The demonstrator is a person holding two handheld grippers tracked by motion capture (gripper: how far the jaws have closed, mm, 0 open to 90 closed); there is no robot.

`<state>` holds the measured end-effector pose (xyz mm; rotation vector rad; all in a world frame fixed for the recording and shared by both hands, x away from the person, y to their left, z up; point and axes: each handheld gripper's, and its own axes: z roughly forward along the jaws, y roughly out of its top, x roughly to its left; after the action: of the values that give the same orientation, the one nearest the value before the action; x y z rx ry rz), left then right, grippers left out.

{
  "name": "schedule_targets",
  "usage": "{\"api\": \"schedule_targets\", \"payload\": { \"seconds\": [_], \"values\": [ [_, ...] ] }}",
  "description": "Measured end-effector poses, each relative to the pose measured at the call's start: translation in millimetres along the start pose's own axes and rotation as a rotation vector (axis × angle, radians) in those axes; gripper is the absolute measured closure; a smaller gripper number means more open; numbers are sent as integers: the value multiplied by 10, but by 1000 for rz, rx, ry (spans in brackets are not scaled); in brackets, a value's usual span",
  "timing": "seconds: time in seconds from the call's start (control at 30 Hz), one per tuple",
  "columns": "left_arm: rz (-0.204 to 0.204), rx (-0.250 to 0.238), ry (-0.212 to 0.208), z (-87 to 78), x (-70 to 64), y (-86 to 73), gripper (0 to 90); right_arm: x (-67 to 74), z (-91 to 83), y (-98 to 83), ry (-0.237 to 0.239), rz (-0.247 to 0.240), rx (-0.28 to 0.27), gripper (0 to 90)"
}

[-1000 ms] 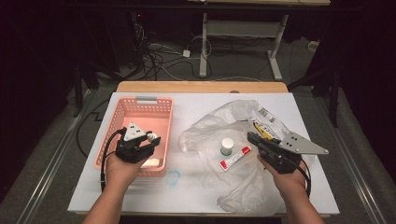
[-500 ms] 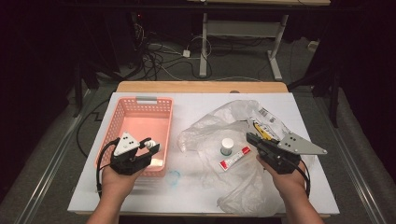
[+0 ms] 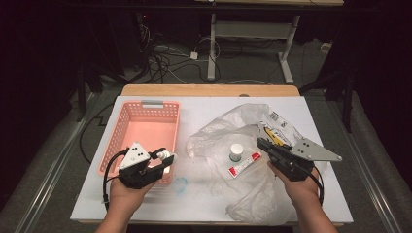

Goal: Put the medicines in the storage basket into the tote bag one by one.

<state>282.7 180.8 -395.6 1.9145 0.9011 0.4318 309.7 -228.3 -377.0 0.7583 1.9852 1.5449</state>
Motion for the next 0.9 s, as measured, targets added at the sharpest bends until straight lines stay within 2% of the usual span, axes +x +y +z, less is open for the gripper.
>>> {"api": "schedule_targets", "payload": {
  "seconds": [0.13, 0.57, 0.9],
  "values": [
    [5, -2, -25, 32, -67, 13, 577, 6, 2, 1, 2, -5, 0, 900],
    [32, 17, -69, 145, -237, -14, 576, 8, -15, 14, 2, -5, -7, 900],
    [71, 38, -105, 274, -394, -22, 576, 23, -24, 19, 5, -8, -11, 900]
  ]
}}
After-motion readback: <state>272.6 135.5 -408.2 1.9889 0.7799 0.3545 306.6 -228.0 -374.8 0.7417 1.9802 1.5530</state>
